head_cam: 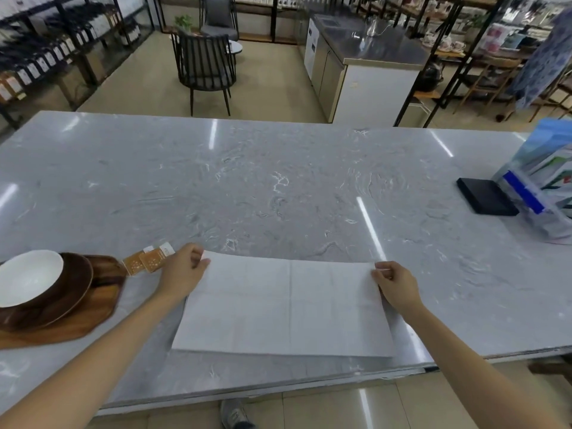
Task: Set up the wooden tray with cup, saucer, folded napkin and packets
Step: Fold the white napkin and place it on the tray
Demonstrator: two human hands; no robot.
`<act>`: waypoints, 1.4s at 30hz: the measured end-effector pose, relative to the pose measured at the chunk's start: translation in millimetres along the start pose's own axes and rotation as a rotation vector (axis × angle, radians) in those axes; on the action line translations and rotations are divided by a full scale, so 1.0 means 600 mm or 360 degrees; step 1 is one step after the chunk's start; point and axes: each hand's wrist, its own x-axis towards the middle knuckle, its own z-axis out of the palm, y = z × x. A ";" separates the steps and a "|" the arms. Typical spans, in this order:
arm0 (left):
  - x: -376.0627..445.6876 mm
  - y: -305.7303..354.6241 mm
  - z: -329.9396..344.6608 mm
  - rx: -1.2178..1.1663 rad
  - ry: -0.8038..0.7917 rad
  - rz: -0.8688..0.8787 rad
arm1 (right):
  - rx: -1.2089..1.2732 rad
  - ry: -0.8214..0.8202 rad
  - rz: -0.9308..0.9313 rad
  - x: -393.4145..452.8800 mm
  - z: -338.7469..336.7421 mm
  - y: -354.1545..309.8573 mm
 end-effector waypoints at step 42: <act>-0.260 -0.045 -0.035 0.0228 0.0093 -0.0460 | -0.0554 0.0294 -0.0375 -0.229 0.090 0.019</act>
